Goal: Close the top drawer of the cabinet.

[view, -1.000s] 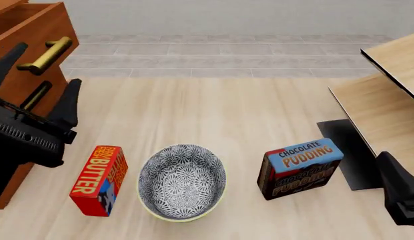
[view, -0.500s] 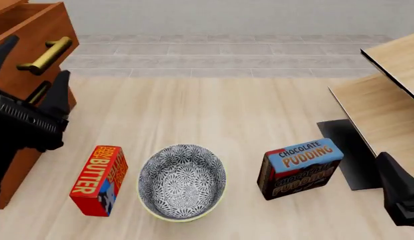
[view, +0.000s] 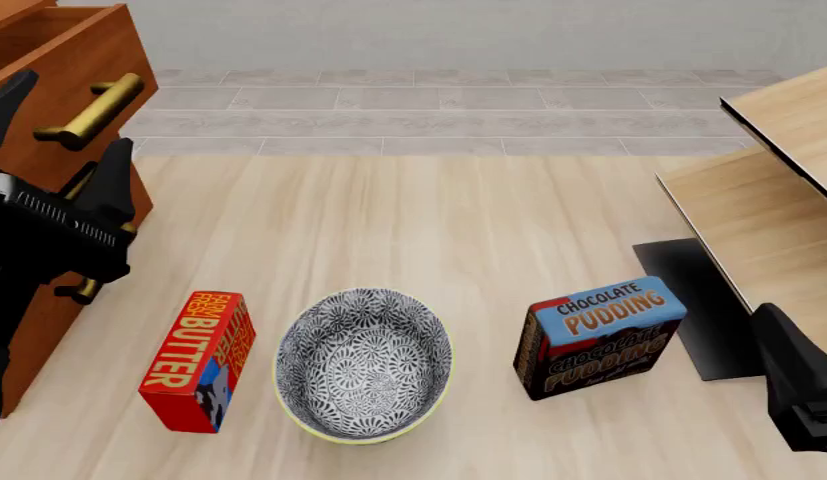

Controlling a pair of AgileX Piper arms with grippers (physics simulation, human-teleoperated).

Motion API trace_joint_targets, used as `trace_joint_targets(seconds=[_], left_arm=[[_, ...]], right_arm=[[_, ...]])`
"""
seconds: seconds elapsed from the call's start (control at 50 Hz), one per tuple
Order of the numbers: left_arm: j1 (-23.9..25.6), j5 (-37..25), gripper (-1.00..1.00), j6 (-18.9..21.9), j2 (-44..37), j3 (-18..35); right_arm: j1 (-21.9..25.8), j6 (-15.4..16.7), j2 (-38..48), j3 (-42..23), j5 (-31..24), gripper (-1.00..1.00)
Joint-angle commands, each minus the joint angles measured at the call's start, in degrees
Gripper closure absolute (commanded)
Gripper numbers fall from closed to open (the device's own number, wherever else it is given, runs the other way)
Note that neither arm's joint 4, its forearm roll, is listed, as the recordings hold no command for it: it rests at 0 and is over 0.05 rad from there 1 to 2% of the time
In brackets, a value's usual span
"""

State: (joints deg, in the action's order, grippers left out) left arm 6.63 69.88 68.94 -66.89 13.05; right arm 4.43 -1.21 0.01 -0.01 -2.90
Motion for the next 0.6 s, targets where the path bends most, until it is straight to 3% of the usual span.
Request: trace_joint_targets(seconds=[0.02, 0.6], left_arm=[[-1.7, 0.0, -1.0, 0.1, -1.7, 1.1], [-3.9, 0.0, -1.0, 0.3, -3.7, 2.2]], right_arm=[[0.3, 0.1, 0.0, 0.0, 0.1, -1.0], [0.2, 0.2, 0.0, 0.0, 0.1, -1.0]])
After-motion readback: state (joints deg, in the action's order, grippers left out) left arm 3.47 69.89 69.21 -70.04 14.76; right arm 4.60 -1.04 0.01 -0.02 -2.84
